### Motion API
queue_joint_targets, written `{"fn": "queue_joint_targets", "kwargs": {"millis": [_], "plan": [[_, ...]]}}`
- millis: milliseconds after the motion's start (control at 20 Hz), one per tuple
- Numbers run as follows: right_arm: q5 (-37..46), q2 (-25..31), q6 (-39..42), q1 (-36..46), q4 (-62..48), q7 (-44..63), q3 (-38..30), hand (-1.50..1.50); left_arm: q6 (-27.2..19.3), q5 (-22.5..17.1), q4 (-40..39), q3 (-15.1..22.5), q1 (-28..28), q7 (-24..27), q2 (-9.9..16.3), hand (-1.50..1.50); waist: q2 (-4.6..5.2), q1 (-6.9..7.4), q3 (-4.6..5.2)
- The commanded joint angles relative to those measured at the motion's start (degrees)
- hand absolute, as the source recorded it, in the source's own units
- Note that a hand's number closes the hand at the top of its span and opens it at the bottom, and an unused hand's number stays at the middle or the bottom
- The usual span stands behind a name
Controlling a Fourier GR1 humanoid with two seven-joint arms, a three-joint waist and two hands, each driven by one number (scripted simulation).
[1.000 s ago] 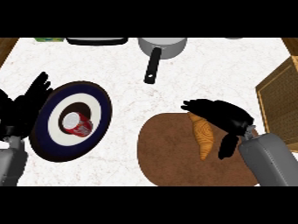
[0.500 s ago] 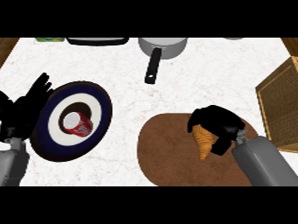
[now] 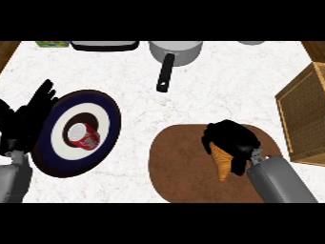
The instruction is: Pick the croissant from the cutting board and place it in the basket
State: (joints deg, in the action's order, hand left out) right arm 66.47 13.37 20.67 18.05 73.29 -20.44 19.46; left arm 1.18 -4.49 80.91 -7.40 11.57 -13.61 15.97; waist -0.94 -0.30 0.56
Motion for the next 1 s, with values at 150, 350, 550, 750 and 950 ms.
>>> {"fn": "queue_joint_targets", "kwargs": {"millis": [150, 350, 550, 750, 950], "plan": [[-2.03, -6.80, -7.63, -26.55, 13.03, 9.04, 2.05, 1.50, -1.08, -0.43, -0.94, -3.07, -3.79, 0.95, 1.11, 0.00, -0.75, -6.40, -0.47], [-0.92, -5.23, -12.88, -41.97, 22.74, 8.85, 6.82, 1.50, -0.42, -0.50, 1.32, -2.26, -4.90, 1.53, 0.70, 0.00, -0.43, -4.99, -0.49], [-8.06, -8.29, -16.20, -53.89, 32.04, 5.70, 10.93, 1.50, 0.52, -1.79, 0.36, -3.07, -5.00, 1.46, 0.81, 0.00, 0.07, -4.30, -0.52], [-16.39, -7.95, -18.31, -63.82, 44.37, -0.34, 16.69, 1.50, -0.14, -0.59, 2.34, -2.32, -4.89, 0.68, 1.13, 0.00, -0.01, -3.66, -0.59], [-17.21, -0.69, -23.02, -74.63, 60.89, -3.25, 18.16, 1.50, -0.33, -0.74, -0.45, -2.62, -1.80, 0.79, 0.86, 0.00, 0.21, -4.11, -0.49]]}}
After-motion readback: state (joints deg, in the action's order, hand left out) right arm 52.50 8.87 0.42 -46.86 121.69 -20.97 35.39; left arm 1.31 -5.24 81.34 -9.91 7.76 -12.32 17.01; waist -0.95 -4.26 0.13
